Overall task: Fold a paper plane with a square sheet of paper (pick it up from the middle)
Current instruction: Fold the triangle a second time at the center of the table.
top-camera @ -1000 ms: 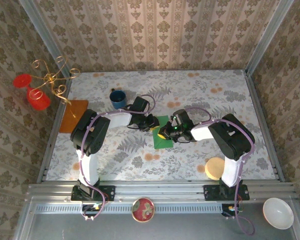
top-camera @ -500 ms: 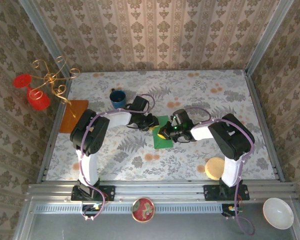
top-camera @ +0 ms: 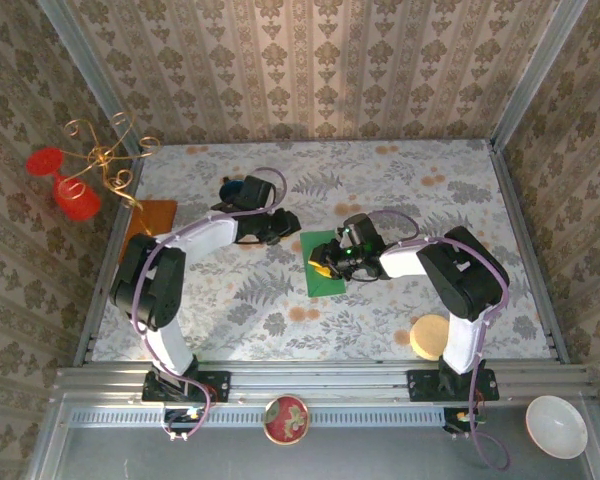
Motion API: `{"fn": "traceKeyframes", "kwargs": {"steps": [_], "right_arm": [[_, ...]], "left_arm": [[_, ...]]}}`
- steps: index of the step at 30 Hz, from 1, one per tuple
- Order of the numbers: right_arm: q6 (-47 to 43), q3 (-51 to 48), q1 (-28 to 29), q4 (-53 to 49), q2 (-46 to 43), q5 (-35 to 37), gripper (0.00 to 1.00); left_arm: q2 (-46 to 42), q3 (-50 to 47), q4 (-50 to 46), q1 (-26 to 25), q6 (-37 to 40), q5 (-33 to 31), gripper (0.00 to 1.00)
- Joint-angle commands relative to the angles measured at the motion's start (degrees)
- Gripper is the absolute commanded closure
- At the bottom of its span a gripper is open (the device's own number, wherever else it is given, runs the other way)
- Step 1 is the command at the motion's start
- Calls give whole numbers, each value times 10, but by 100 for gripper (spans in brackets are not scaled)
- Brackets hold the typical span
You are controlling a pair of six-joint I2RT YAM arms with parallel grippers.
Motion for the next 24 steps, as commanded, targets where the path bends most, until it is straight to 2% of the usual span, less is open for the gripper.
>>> {"fn": "traceKeyframes", "kwargs": {"steps": [1, 6, 9, 11, 14, 24], "right_arm": [[-13, -9, -3, -72, 22, 24, 62], [-18, -8, -3, -85, 20, 30, 70], [-27, -5, -3, -103, 19, 38, 77], [-36, -2, -3, -116, 18, 41, 88], [-45, 6, -3, -136, 19, 45, 94], [-40, 10, -2, -147, 24, 54, 100]], "left_arm": [[-14, -12, -31, -5, 26, -12, 68], [-17, -19, -33, -32, 30, -12, 78], [-16, -22, -36, -54, 33, -12, 87], [-15, -22, -44, -68, 36, -14, 93], [-12, -29, -47, -83, 36, -19, 100], [27, -24, -61, -110, 39, -11, 100]]}}
